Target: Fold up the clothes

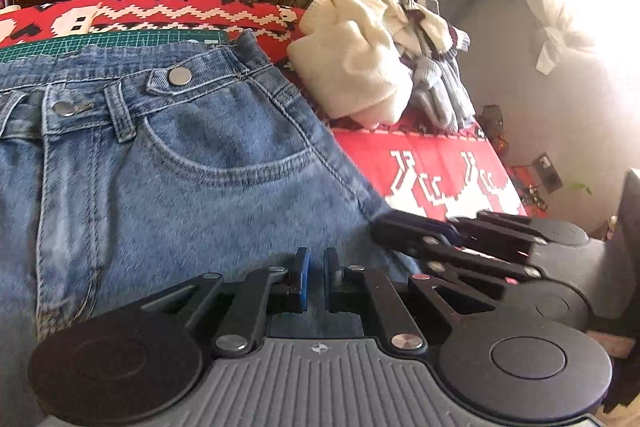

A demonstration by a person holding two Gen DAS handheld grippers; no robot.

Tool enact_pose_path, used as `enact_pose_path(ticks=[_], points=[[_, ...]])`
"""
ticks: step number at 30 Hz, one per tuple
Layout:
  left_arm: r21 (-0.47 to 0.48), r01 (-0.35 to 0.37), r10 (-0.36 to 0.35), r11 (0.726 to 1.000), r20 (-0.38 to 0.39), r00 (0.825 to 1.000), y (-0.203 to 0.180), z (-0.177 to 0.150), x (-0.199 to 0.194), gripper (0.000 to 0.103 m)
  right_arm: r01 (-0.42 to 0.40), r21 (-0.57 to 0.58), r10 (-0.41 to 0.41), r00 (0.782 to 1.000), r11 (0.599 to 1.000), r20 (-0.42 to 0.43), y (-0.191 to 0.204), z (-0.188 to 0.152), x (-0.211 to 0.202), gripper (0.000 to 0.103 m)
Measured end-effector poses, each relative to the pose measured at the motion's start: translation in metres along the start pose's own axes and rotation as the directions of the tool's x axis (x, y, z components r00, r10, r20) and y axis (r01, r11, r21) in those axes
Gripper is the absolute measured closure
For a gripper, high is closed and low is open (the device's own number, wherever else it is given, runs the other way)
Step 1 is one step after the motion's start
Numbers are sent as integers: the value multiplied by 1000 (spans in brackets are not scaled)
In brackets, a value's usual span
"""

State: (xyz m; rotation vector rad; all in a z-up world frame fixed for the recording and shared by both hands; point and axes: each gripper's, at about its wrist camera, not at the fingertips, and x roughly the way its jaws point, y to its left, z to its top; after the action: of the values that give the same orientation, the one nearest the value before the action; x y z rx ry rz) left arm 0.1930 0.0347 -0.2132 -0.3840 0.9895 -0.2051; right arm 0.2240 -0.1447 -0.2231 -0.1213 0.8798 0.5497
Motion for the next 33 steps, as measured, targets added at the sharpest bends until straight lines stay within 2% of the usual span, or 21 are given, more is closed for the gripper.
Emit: enact_pose_path(ticks=[3,13,16,19,23,26,33], points=[[-10,5,-5,1000,-6,1000,-1,3,3,98,-19,4,20,999,1000,-40,-4,3,-1,93],[11,84,-83,996,-78,993,-9,-18,1,98,-42,23,45,984,999,-172,-17,-32,-49,94],[34,89,-85,995,-89,992,-16,-24,-2,98,-47,28,52,977,998,-208,-21,-41,-62,93],[43,93,-89,995,-74,993,-16,-18,-9,98,-41,0,40,985,999,-168,-17,-27,-64,93],[42,66,-65,997,-16,998,-6,6,-17,98,-91,-10,90,993,996,-75,-13,10,-52,93],[27,40,-40,999,14,999,10,26,-8,98,-121,-33,120,992,992,-37,-5,39,-27,100],[1,-8,8,1000,26,1000,31,55,14,98,-117,-19,117,993,993,-9,4,71,34,103]])
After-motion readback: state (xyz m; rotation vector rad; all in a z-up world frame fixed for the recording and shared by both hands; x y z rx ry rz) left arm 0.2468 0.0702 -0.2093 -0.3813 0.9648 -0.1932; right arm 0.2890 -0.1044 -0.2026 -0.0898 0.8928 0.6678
